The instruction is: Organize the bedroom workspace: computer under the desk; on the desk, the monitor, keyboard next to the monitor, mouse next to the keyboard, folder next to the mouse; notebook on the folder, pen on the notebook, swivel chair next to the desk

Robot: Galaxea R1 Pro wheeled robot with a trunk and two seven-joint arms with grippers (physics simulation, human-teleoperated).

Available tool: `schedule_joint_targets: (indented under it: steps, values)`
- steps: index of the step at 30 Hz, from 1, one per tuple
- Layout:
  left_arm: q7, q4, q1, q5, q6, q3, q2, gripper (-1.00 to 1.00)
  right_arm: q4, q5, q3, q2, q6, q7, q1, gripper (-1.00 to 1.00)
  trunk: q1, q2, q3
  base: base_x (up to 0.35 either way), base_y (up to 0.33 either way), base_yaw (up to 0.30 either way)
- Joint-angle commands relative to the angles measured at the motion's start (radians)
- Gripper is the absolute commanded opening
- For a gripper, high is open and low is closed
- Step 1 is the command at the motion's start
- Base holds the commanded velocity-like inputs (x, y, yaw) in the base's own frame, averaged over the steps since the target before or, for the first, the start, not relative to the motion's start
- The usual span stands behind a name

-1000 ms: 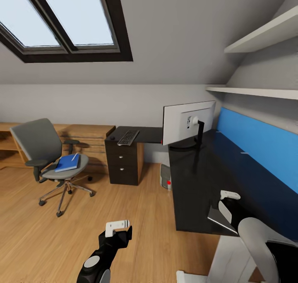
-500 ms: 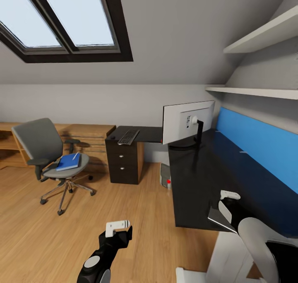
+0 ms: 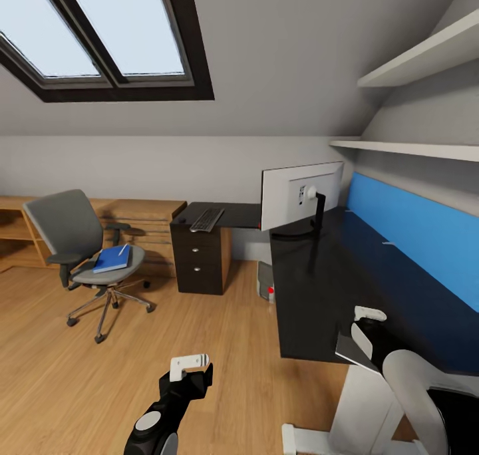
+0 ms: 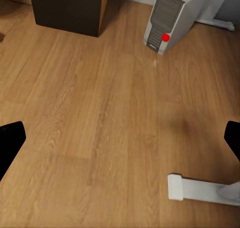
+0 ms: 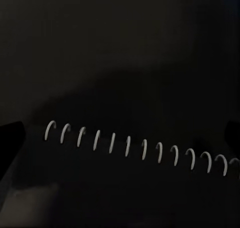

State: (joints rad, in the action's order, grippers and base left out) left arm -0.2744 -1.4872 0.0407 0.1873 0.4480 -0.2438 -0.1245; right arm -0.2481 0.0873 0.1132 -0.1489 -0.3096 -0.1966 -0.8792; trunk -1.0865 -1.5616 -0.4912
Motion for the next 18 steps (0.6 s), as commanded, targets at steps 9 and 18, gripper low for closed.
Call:
schedule_joint_targets:
  steps: [9,18]
  values:
    - [-0.009,-0.001,0.001,0.011,0.004,-0.002,0.000,1.00,-0.002,0.012,0.001,0.006,0.103,-0.001,0.000,1.00,0.035,0.063,0.027,0.000,0.000,0.000]
    - [-0.009,-0.001,0.001,0.011,0.004,-0.003,-0.001,1.00,-0.002,0.013,0.001,0.006,0.128,-0.001,0.000,1.00,0.069,0.126,0.055,0.000,0.000,0.000]
